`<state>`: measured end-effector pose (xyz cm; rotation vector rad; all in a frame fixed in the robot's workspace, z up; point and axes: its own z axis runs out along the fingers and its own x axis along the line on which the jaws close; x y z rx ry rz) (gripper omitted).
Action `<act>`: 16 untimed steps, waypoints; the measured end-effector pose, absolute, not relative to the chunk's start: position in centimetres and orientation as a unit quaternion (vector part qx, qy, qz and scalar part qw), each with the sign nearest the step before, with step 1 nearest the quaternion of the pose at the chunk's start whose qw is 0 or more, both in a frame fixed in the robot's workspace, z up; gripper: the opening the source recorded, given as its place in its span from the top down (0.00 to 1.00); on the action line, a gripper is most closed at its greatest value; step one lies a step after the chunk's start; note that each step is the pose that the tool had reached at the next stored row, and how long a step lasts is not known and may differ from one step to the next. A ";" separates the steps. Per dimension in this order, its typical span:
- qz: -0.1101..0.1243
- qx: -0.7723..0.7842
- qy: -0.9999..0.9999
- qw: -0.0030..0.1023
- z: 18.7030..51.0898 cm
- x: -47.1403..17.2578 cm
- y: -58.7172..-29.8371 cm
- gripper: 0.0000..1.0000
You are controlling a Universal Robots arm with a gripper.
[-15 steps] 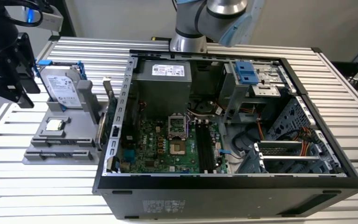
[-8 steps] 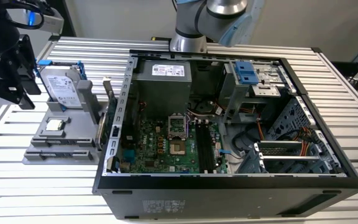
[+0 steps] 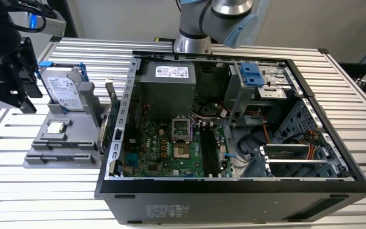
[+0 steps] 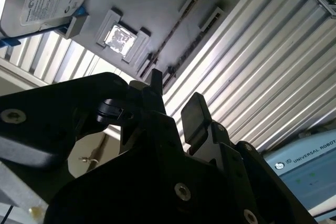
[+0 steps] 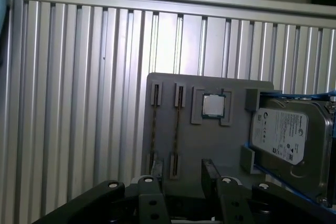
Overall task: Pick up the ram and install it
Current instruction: 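Pick up the ram and move it above insertion slot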
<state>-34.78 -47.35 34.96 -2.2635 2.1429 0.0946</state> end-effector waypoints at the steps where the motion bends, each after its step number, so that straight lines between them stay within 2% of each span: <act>1: 0.030 -0.726 0.687 0.012 34.9 -34.8 -47.4 0.00; 16: 0.030 -0.726 0.687 0.012 34.5 -34.8 -47.4 0.00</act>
